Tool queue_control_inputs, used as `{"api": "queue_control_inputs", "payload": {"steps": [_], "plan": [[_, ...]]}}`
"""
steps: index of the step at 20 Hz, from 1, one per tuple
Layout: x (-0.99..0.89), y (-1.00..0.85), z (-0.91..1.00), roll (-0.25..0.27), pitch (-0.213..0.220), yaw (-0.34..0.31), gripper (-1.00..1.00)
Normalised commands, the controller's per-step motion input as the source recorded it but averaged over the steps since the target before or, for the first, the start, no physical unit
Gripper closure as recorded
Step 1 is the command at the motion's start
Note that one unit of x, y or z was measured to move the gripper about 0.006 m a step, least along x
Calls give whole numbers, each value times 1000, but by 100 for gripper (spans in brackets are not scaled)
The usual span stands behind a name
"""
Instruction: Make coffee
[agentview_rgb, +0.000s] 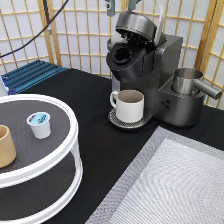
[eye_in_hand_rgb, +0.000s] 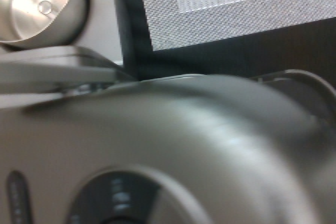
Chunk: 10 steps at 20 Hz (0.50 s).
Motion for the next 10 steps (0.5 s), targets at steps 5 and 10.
{"api": "queue_control_inputs", "payload": {"steps": [5, 10], "plan": [[68, -970, 145, 152, 51, 0, -100], [9, -1000, -214, 26, -39, 0, -100]]}}
